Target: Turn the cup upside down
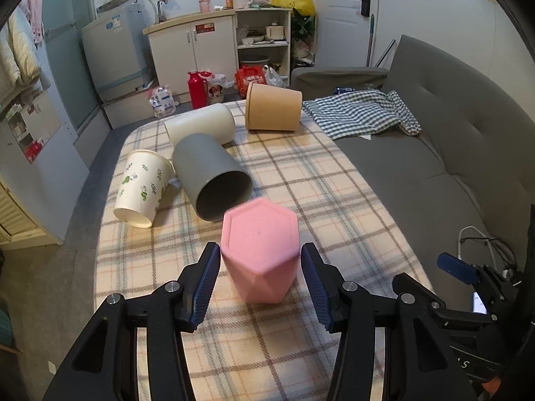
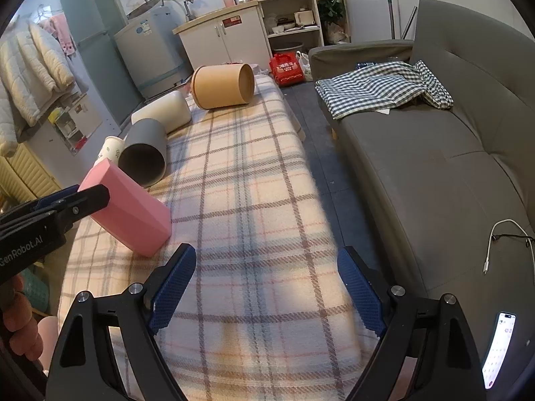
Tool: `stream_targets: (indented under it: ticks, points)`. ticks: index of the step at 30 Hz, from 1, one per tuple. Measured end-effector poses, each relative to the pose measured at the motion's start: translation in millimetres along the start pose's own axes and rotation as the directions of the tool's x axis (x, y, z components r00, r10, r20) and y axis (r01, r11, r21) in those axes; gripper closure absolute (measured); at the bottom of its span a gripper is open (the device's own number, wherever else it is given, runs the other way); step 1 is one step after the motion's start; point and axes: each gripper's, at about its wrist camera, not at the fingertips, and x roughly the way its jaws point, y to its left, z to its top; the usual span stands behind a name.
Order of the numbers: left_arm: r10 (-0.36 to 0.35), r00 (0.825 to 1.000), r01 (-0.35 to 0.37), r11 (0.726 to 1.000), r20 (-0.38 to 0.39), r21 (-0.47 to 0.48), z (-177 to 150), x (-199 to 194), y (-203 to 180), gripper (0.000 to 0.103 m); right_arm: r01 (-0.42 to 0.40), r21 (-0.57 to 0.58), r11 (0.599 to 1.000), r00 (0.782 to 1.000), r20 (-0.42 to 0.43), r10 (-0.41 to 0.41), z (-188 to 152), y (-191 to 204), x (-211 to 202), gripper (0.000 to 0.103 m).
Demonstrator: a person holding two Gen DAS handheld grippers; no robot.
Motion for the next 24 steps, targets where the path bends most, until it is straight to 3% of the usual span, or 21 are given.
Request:
stream_targets:
  ticks: [6, 14, 24]
  points:
    - [-0.030, 0.998, 0.031, 0.999, 0.056, -0.019, -4.9, -25.3, 2.3, 0.036, -0.016, -0.022, 1.000, 0.998, 0.052, 0.017, -0.8, 7.4, -15.4, 0.016]
    - [-0.029, 0.983, 0.045, 0.996, 0.183, -0.080, -22.9, -85.2, 24.0, 0.036, -0.037, -0.086, 0.996, 0.989, 0.140, 0.048, -9.2, 28.1, -50.3, 0.016]
    - [-0.015, 0.960, 0.053, 0.990, 0.278, -0.130, -50.2, -129.5, 48.3, 0.036, -0.049, -0.142, 0.989, 0.980, 0.186, 0.075, -30.0, 52.1, -84.6, 0.016]
